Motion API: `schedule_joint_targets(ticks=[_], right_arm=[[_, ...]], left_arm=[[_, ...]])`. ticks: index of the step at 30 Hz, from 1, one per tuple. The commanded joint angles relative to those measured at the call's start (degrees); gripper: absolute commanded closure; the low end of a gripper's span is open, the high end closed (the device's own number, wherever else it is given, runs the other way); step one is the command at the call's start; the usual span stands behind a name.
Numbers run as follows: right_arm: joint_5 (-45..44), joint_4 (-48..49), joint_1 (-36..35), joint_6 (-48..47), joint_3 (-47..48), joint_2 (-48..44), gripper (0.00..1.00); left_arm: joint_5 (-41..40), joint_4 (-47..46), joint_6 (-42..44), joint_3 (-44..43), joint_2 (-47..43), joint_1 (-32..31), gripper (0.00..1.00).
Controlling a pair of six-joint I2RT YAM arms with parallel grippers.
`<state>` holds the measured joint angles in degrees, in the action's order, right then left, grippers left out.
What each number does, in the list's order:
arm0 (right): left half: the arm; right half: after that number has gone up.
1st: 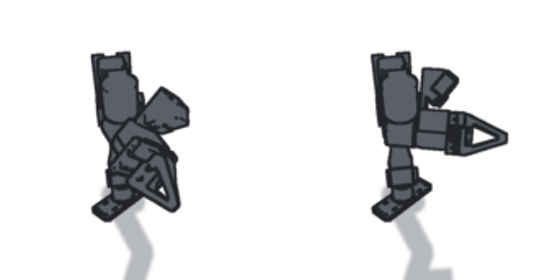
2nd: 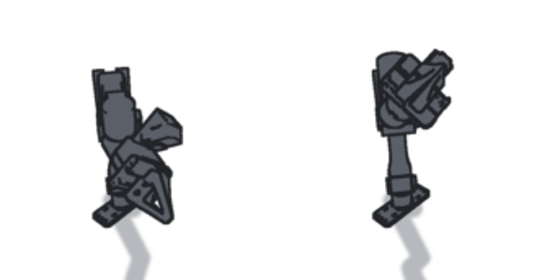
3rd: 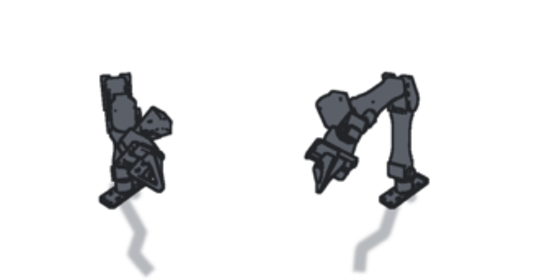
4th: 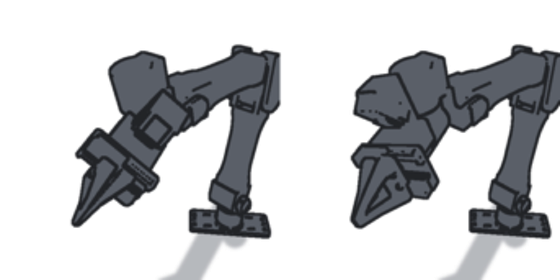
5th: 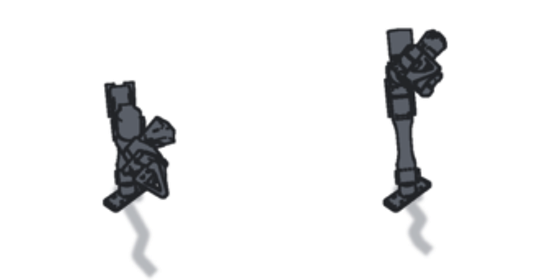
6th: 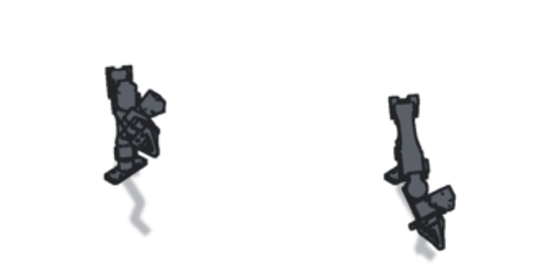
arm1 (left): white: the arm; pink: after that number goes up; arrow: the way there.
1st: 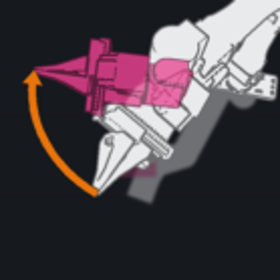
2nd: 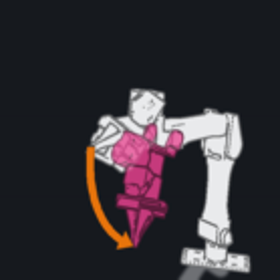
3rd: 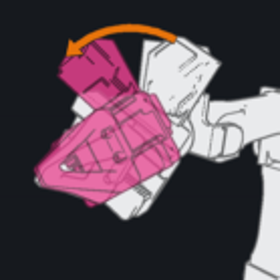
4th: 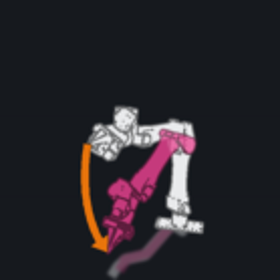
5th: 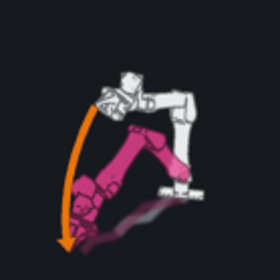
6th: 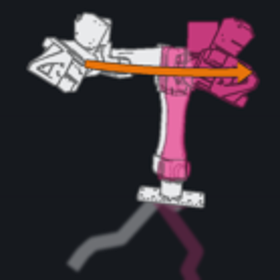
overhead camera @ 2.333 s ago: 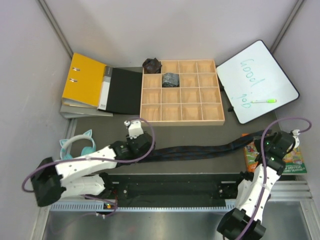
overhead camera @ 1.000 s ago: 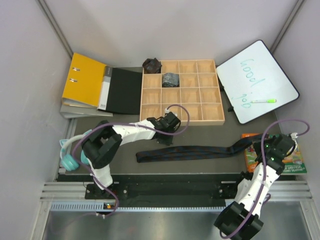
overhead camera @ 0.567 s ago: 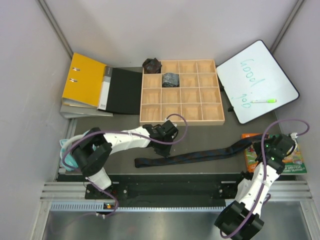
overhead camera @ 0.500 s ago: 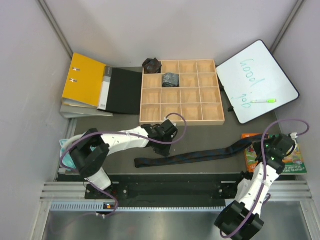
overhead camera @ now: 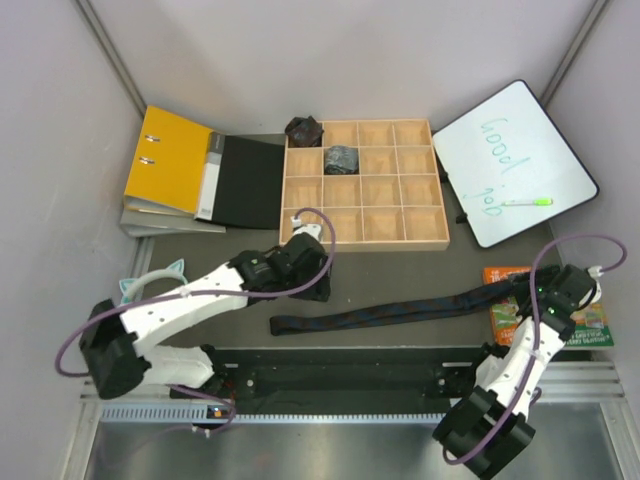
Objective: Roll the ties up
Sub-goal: Flatten out the tie at the center of the board, then roll the tie at the center of the board.
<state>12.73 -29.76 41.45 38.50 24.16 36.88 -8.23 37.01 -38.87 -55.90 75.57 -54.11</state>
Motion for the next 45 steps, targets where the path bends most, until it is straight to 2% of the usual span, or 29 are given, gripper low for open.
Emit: schedule_joint_targets(ticks=[1,4,8,11,15,16,18,20,23,24,30,33,38,42,45], right_arm=[[-2.4,1.6,2.9,-0.8,4.1,1.9,0.18],[-1.2,0.4,2.9,-0.2,4.5,0.5,0.01],[0.0,-1.9,2.9,0.4,5.6,-3.8,0.01],[2.8,-3.4,2.9,0.5,6.6,-5.9,0.01],[12.5,0.7,2.8,3.7,0.9,-8.6,0.01],[13.6,1.7,2.8,3.9,-0.2,-9.2,0.02],[14.5,2.3,2.6,4.1,-2.4,-10.7,0.03],[14.5,1.9,1.4,3.8,-3.1,-11.0,0.08],[12.9,1.5,-1.3,2.3,-2.7,-10.4,0.15],[11.5,1.5,-4.2,1.8,-1.8,-8.9,0.19],[7.0,0.8,-13.6,-0.7,2.5,-3.0,0.23],[8.1,1.9,-14.9,0.5,1.4,-2.9,0.27],[8.0,2.2,-16.1,0.8,1.1,-3.3,0.28],[8.3,1.9,-16.1,0.3,1.4,-3.0,0.28],[8.7,2.0,-16.1,0.4,1.6,-3.0,0.28]], left_arm=[[-8.3,6.7,-4.7,4.6,-9.9,0.0,0.31],[-10.4,7.5,-8.0,9.2,-16.1,0.0,0.35],[-10.8,7.1,-11.3,14.1,-21.4,0.0,0.38],[-10.6,5.6,-12.0,16.3,-21.6,0.0,0.39],[-7.3,1.9,-10.5,15.7,-19.1,-0.1,0.46],[-6.7,1.3,-10.3,15.5,-18.3,0.0,0.53],[-5.8,0.1,-10.1,14.7,-15.5,0.0,0.57],[-5.2,0.0,-10.5,14.1,-12.7,-0.1,0.65],[-4.4,-0.8,-11.7,14.8,-11.1,-0.1,0.69],[-4.4,-1.1,-12.0,15.9,-10.9,-0.1,0.7],[-7.7,-0.3,-15.7,20.8,-12.3,0.0,0.7],[-11.2,3.1,-19.1,21.7,-12.9,-0.1,0.71],[-17.2,10.5,-26.1,24.2,-16.8,0.0,0.68],[-19.2,10.3,-27.8,26.0,-20.5,0.1,0.61],[-20.1,11.5,-29.4,25.7,-21.6,0.1,0.5]])
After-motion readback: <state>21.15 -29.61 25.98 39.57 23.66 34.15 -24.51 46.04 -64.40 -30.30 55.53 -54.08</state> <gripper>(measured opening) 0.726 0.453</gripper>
